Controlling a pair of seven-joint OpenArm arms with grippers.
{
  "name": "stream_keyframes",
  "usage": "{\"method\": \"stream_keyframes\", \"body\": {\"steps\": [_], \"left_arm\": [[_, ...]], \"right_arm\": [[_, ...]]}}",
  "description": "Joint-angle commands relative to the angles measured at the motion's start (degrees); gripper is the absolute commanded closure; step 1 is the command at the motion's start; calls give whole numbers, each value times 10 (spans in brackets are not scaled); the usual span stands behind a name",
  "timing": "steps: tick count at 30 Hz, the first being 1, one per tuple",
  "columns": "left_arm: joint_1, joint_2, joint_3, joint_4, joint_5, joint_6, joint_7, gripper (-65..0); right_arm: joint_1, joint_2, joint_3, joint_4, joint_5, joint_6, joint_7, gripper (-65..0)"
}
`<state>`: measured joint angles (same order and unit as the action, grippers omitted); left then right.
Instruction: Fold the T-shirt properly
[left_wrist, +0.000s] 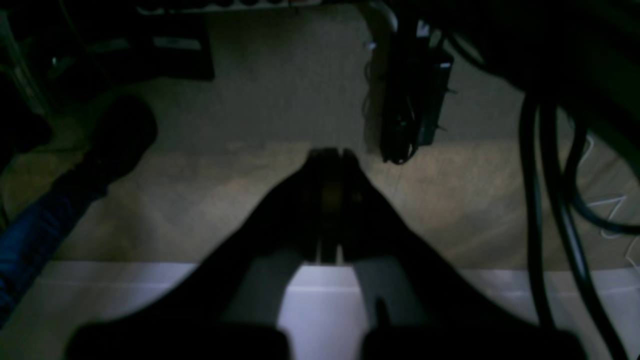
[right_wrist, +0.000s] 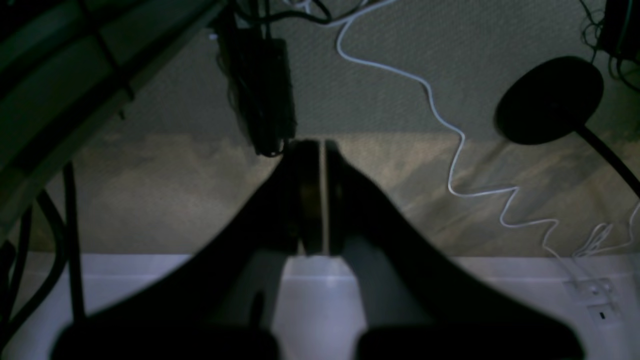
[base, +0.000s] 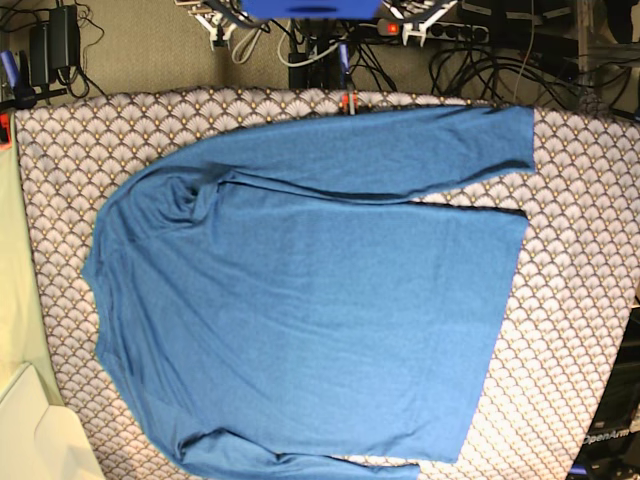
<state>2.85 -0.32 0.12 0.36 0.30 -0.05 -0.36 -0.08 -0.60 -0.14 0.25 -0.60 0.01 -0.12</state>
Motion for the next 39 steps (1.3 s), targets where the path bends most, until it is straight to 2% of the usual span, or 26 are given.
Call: {"method": "stream_keyframes", "body": {"steps": [1,7,14,39], "left_arm": [[1,-2,0,-1,-3,0,-1,-3],[1,-2,0,-1,-3,0,-1,-3],[9,-2,0,-1,-3,0,-1,-3],[9,-10,0,-1,-3,0,0,-3]], "right_arm": [[-3,2,-1,-1,5,5,-4,0],[-11,2,-1,1,5,5,1,0],[-52,2,-1,70,5,5,-5,0],[-55,2,-1,71,5,5,-5,0]]}}
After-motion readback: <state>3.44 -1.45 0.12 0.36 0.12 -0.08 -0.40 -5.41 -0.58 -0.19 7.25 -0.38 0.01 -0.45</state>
